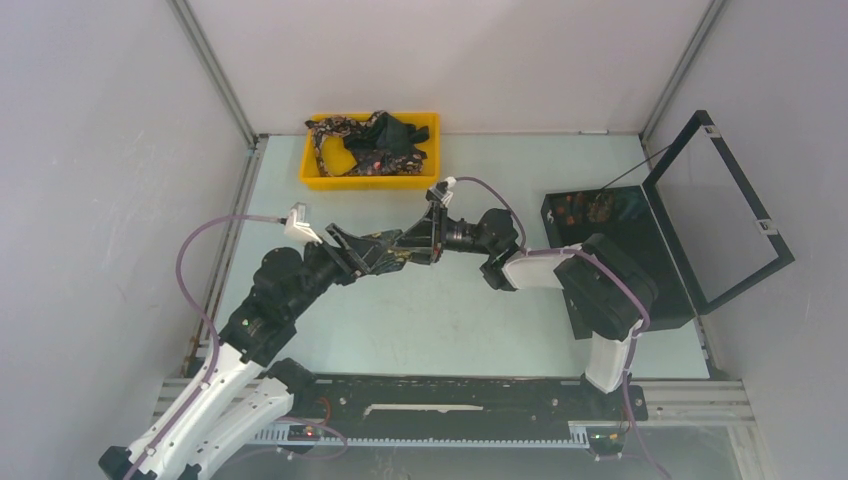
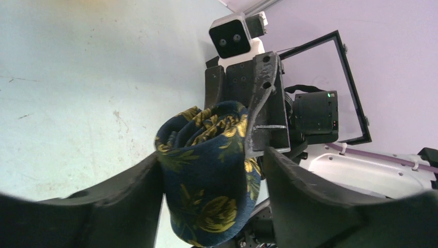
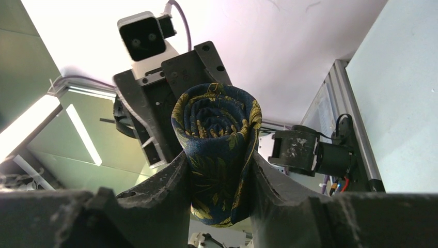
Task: Roll the ties
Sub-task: Place the tie in the storage box.
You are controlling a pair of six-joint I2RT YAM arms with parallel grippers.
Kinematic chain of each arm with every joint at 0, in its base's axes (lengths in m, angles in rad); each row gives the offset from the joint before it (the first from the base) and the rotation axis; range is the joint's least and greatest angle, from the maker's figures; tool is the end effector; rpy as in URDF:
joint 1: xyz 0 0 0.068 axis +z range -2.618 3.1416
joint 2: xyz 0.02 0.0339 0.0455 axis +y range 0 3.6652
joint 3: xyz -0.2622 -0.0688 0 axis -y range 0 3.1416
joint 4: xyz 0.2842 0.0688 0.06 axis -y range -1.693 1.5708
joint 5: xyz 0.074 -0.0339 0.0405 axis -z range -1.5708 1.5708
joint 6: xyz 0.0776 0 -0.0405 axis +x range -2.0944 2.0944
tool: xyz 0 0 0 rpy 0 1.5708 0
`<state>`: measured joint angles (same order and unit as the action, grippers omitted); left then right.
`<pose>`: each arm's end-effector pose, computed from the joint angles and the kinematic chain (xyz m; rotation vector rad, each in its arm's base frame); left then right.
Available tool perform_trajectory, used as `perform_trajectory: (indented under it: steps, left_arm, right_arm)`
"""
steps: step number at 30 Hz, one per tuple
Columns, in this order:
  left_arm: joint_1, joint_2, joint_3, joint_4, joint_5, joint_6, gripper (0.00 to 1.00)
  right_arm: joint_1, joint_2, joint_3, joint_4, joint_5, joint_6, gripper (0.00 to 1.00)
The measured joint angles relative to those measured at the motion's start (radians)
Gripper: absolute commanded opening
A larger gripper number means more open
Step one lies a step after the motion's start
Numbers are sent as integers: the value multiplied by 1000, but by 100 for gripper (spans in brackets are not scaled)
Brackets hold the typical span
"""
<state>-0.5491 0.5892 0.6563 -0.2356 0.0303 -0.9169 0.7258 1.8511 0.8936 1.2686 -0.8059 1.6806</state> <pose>0.1958 -0.1226 0.3127 -0.3186 1.8437 -1.0779 0.2821 0.3251 0.2067 -0.0989 1.9072 2.3631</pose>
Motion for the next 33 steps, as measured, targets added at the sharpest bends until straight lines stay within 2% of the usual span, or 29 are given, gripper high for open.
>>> perform_trajectory:
  steps: [4, 15, 24, 27, 33]
  left_arm:
    - [0, 0, 0, -1, 1, 1, 85]
    - [0, -43, 0, -69, -61, 11, 99]
    - [0, -78, 51, -306, -218, 63, 100]
    - [0, -77, 127, -412, -274, 101, 100]
    - [0, -77, 263, -575, -378, 203, 100]
  right_arm:
    - [-3, 0, 0, -37, -4, -17, 8]
    - [-54, -32, 0, -181, -29, -85, 3]
    - [-216, -248, 0, -589, -33, -364, 0]
    - [-298, -316, 8, -781, -28, -501, 0]
    - [-542, -439, 92, -1294, 51, -862, 0]
